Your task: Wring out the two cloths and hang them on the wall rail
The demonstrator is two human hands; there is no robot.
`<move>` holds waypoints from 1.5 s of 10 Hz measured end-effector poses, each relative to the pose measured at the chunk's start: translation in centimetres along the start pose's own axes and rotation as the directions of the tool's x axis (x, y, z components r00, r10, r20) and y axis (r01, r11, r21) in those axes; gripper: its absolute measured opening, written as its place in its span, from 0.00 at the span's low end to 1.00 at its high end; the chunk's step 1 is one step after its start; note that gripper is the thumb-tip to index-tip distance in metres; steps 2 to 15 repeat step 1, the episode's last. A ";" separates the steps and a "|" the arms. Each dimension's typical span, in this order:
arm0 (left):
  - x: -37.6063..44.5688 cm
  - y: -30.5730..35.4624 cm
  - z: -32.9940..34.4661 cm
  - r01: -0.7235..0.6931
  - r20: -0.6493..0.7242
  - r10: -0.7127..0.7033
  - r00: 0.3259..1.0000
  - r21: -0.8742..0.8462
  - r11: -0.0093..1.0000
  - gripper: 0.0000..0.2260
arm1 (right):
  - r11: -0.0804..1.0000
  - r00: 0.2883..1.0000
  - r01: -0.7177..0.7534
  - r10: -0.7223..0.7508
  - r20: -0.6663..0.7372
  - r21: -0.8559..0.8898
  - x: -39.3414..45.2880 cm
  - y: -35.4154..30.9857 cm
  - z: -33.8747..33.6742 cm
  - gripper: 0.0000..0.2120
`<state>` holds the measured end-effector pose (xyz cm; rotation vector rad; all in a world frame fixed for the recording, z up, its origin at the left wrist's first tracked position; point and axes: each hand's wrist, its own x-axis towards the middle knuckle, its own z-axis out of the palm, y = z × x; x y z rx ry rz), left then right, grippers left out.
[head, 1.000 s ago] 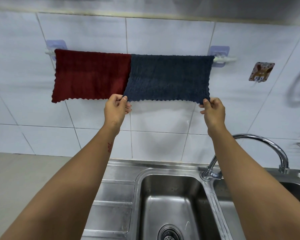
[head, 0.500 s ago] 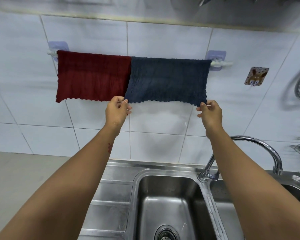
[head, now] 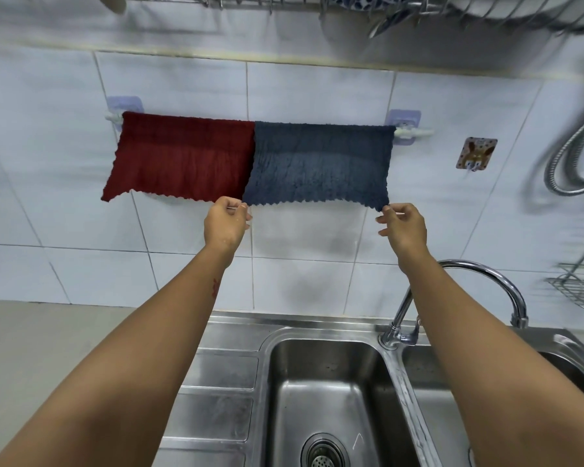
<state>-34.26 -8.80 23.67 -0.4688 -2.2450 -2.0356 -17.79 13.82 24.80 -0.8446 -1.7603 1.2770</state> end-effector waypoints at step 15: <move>-0.7 0.2 -0.8 0.041 0.003 -0.041 0.999 0.067 0.997 0.07 | 1.000 0.999 -0.012 0.011 -0.043 -0.018 -0.9 -0.4 -0.9 0.07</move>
